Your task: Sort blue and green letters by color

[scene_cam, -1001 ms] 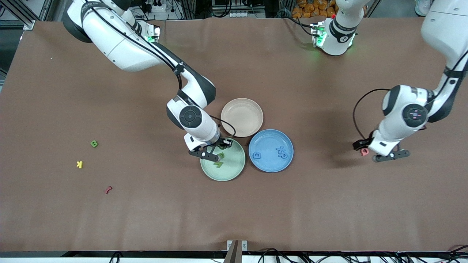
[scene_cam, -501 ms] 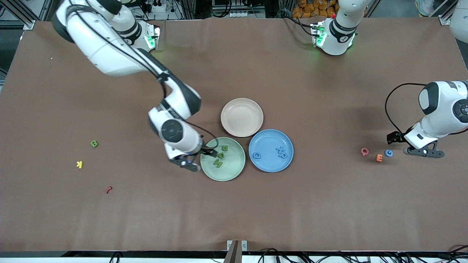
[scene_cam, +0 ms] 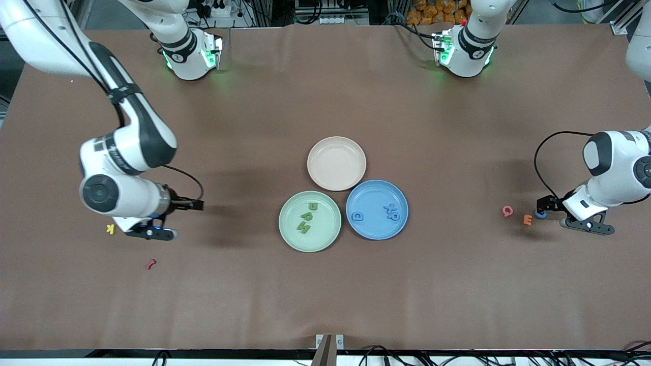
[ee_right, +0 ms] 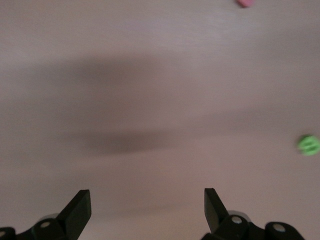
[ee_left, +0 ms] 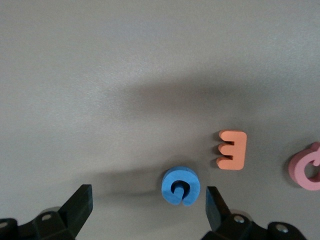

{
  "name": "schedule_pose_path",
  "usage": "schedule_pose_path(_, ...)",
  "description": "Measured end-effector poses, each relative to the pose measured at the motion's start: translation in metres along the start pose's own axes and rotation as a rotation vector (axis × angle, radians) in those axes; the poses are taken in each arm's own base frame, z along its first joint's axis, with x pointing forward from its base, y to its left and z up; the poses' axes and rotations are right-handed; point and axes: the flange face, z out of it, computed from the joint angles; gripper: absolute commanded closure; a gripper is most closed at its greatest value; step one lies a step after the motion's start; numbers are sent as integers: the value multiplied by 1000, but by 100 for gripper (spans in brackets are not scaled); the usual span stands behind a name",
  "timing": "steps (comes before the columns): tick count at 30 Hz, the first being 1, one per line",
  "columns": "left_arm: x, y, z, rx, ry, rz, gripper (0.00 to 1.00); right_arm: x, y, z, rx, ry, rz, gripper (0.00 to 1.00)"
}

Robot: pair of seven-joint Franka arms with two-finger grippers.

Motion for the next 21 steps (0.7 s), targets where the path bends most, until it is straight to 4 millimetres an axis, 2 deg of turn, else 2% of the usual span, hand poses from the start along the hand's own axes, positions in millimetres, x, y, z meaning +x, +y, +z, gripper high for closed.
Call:
schedule_pose_path(7, -1, 1, 4, -6, -4, 1, 0, -4, 88, 25, -31, 5, -161, 0)
schedule_pose_path(11, 0, 2, 4, -7, -4, 2, 0, -7, 141, 46, -7, 59, -266, 0)
schedule_pose_path(17, 0, 4, 7, -10, -7, 6, 0, -13, 192, 72, 0, 122, -416, 7)
schedule_pose_path(21, 1, 6, 9, -14, -9, 9, 0, -17, 215, 88, -8, 152, -511, 11)
